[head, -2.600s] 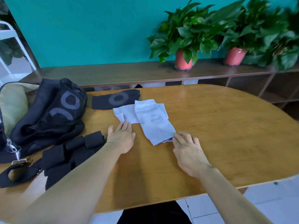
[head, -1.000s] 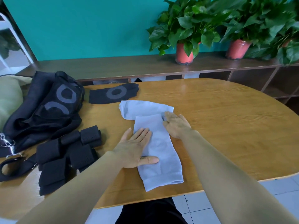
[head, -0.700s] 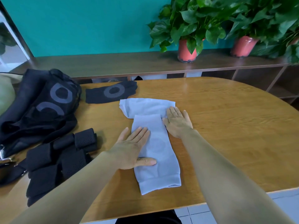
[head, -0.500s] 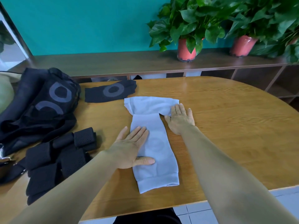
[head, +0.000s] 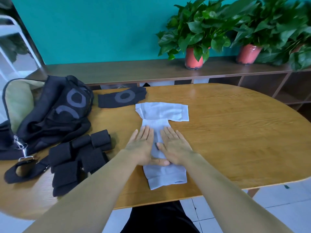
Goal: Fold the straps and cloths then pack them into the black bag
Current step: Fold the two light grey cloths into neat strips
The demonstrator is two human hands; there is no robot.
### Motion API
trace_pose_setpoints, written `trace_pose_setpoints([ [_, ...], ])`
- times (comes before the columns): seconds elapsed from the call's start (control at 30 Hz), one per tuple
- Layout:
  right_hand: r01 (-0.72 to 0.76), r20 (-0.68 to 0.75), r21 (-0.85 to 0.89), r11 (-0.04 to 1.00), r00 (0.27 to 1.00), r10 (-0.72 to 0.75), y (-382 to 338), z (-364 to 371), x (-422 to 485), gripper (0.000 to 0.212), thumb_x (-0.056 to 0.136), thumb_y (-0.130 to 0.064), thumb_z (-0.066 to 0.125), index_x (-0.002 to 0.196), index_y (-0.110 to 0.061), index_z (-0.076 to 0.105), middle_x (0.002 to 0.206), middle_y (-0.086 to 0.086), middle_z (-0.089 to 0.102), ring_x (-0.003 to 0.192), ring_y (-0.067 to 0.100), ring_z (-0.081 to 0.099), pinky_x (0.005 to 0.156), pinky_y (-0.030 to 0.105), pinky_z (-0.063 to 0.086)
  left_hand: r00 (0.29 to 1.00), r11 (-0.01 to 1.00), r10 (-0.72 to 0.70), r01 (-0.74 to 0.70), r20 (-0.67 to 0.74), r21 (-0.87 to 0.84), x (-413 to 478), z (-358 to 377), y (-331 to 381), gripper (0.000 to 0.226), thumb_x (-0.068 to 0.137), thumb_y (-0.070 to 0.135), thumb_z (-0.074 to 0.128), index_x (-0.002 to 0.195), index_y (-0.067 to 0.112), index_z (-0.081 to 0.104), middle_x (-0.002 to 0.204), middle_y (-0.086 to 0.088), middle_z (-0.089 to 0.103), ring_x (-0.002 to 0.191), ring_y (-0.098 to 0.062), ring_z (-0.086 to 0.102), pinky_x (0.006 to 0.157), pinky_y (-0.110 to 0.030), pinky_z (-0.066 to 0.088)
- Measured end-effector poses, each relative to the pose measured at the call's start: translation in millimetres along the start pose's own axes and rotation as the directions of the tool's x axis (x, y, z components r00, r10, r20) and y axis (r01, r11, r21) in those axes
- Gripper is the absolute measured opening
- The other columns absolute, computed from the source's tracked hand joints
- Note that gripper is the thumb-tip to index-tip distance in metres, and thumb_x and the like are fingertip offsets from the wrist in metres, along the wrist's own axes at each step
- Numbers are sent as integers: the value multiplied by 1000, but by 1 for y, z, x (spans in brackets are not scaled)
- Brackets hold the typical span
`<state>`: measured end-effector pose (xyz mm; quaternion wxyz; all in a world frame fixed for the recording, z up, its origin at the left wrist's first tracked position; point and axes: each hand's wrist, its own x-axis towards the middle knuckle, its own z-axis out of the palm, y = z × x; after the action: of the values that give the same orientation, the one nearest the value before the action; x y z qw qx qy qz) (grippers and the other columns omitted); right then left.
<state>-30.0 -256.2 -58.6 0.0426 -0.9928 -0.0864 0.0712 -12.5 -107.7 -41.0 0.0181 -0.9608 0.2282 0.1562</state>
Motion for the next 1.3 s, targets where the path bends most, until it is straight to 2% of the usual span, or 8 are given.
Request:
trace_pose_setpoints([
  [0.1, 32, -61, -32, 999, 998, -34, 3, -1, -13, 60, 101, -45, 18, 150, -10, 18, 158, 8, 13, 146, 19, 7, 118, 34, 5, 1000, 1000, 11, -11, 3, 5, -7, 3, 2, 137, 56, 96, 39, 151, 11, -12, 160, -2, -13, 147, -15, -13, 118, -41, -7],
  [0.2, 31, -262, -101, 994, 963, -57, 1, -10, -6, 48, 101, -40, 25, 138, -12, 39, 145, 9, 39, 136, 24, 28, 110, 32, 18, 982, 999, 42, -37, -185, 31, -4, -3, 3, 137, 49, 98, 40, 151, 12, 9, 158, -2, 13, 145, -18, 9, 116, -38, 5],
  [0.27, 38, -255, -80, 996, 965, -57, -2, -11, 5, 54, 102, -36, 24, 148, -8, 21, 157, 10, 18, 145, 22, 10, 117, 32, 8, 968, 998, 64, -63, -241, 15, 4, -5, 4, 142, 47, 97, 43, 152, 10, 2, 160, -5, 3, 147, -18, -1, 118, -38, -2],
  [0.43, -18, -11, 6, 1000, 1000, 18, 1, 3, 21, 64, 100, -47, 12, 150, -12, -8, 158, 2, -17, 143, 13, -19, 117, 33, -10, 997, 1000, 9, -10, -72, -16, 16, 8, -3, 146, 50, 99, 38, 149, 8, -20, 157, -5, -24, 142, -16, -27, 117, -42, -15],
  [0.73, -197, 2, -20, 980, 980, 197, 11, 11, 31, 68, 98, -53, 6, 150, -13, -12, 157, 2, -18, 144, 14, -18, 117, 39, -9, 995, 994, -99, 98, -20, -47, 18, 9, -8, 145, 41, 102, 14, 149, 10, -21, 157, -4, -26, 143, -15, -27, 115, -47, -18],
  [0.97, -134, 13, 20, 991, 991, 134, 24, -2, 6, 64, 100, -49, 7, 150, -15, -13, 157, -1, -20, 141, 10, -24, 116, 41, -14, 991, 995, -93, 96, -99, 23, 7, 9, -13, 127, 57, 95, -2, 150, 9, -16, 158, -4, -22, 143, -15, -25, 114, -47, -21],
  [1.1, -71, -80, 10, 997, 994, 72, 19, -11, -38, 63, 100, -49, 6, 149, -15, -14, 155, -3, -24, 139, 9, -28, 115, 40, -17, 971, 983, -116, 82, -207, -166, -22, 10, 4, 91, 81, 71, -10, 151, 13, -15, 158, 0, -23, 142, -10, -26, 115, -41, -20],
  [1.3, 39, -109, -73, 997, 993, -47, -23, 5, -82, 84, 71, -42, -24, 149, -11, -14, 157, 3, -20, 140, 13, -26, 114, 42, -17, 971, 967, -98, 41, -218, -251, -64, 37, 42, 83, 83, 62, -12, 153, 16, -7, 160, 4, -12, 144, -5, -19, 116, -38, -19],
])
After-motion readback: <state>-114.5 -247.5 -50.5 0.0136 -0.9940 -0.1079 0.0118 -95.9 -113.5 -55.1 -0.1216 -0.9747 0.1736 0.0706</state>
